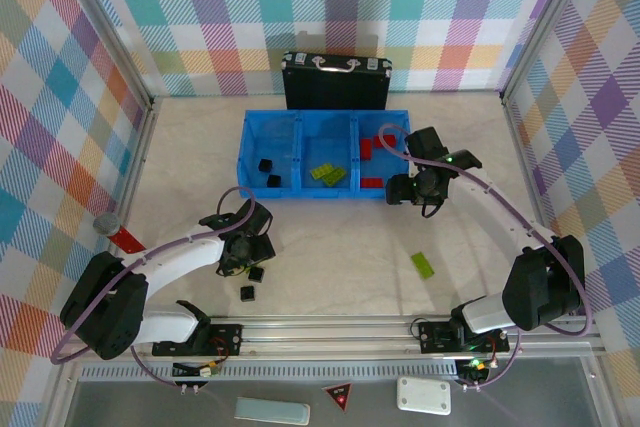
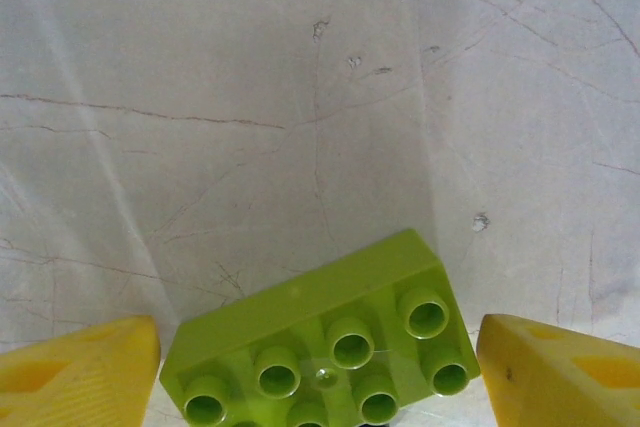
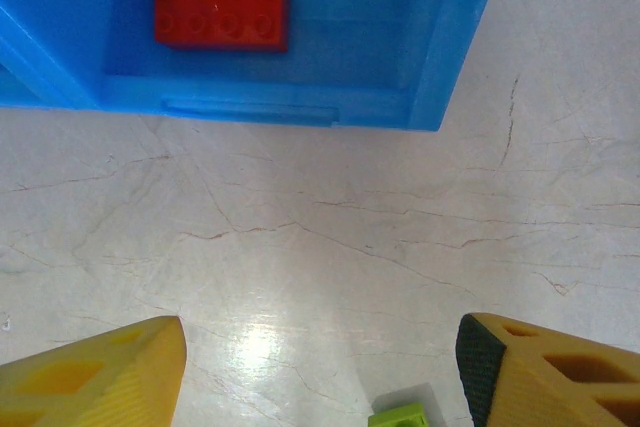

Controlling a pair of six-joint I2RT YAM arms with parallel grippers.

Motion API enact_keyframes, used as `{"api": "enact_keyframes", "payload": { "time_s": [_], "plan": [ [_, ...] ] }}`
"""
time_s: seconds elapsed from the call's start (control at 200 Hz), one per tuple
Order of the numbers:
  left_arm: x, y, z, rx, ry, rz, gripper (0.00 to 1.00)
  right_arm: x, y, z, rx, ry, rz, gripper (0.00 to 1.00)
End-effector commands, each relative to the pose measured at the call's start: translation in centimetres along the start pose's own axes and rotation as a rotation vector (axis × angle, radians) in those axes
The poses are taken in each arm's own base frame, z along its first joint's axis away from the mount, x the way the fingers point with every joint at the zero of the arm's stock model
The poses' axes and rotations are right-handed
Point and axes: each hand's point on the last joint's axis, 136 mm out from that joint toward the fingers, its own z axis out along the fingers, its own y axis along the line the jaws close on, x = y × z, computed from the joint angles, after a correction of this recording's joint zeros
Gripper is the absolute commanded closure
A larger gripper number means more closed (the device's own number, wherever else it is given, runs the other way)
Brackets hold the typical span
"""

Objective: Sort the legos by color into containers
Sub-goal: Pick up the lego from the bottom-left of the table.

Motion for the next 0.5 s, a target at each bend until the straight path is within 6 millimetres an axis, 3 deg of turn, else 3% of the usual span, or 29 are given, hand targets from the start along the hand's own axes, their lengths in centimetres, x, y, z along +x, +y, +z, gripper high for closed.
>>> {"api": "enact_keyframes", "payload": {
  "time_s": [0.0, 0.495],
  "plan": [
    [0.92, 0.23, 0.48, -0.008, 0.021, 0.001, 0.2, 0.68, -0.08, -0.67, -0.001, 0.005, 0.007, 0.27],
    [0.75, -0.2, 0.4, -0.001, 0.016, 0.017, 0.3, 0.74, -0.08, -1.44, -0.006, -0.008, 0.012, 0.28]
  ]
}}
